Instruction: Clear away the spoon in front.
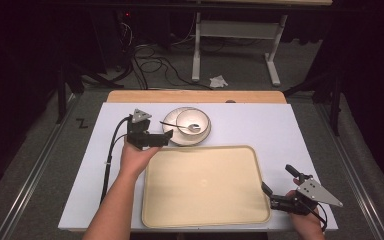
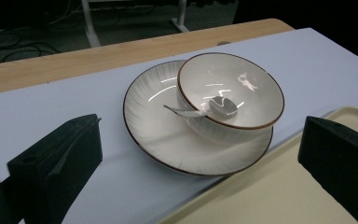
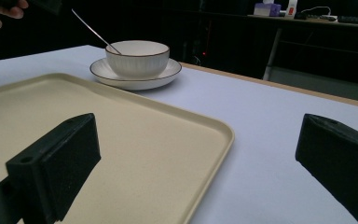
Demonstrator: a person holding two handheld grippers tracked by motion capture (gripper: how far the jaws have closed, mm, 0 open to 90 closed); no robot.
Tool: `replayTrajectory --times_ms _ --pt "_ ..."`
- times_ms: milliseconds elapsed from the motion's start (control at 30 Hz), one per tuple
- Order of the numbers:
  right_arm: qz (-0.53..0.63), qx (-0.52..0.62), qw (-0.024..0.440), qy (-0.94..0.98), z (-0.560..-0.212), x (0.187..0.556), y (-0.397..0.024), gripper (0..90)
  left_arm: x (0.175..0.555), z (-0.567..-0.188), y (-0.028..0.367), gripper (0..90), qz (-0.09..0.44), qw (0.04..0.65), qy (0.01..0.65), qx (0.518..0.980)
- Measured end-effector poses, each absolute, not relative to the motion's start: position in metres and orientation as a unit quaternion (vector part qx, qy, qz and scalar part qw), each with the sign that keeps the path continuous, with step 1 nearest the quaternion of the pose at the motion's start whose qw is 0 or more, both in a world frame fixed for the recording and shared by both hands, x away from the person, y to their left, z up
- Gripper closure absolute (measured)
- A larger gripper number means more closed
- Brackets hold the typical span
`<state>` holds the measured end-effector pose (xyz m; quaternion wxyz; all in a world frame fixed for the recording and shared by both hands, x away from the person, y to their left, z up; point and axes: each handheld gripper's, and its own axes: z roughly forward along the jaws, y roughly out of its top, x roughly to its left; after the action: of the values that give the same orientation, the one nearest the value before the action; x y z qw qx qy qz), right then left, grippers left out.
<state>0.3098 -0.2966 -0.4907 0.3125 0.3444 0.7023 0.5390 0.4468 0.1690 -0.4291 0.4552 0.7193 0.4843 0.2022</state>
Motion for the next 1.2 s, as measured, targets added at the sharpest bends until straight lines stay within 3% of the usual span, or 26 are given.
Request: replayTrajectory --times_ms 333,600,767,800,867,1067,1200 --pt "0.543 0.349 0.308 0.699 -0.492 0.311 -0.298 0.4 0.47 -0.427 0.167 0.3 0.195 0.451 0.503 0.711" --pt "0.546 0.347 0.304 0.699 -0.492 0.311 -0.296 0.4 0.484 -0.428 0.171 3.7 0.151 0.45 0.533 0.7" --pt "0.544 0.347 0.304 0.701 -0.493 0.311 -0.295 0.4 0.49 -0.43 0.177 20.8 0.102 0.45 0.566 0.683" --pt "0.544 0.344 0.303 0.702 -0.493 0.31 -0.295 0.4 0.491 -0.431 0.178 30.9 0.094 0.446 0.571 0.683" --pt "0.545 0.345 0.302 0.702 -0.493 0.31 -0.294 0.4 0.491 -0.43 0.18 33.0 0.082 0.451 0.569 0.682" --pt "0.544 0.343 0.301 0.704 -0.493 0.31 -0.292 0.4 0.492 -0.43 0.183 57.1 0.063 0.454 0.575 0.678" --pt "0.544 0.342 0.301 0.704 -0.493 0.31 -0.293 0.4 0.492 -0.43 0.183 64.7 0.055 0.451 0.577 0.679"
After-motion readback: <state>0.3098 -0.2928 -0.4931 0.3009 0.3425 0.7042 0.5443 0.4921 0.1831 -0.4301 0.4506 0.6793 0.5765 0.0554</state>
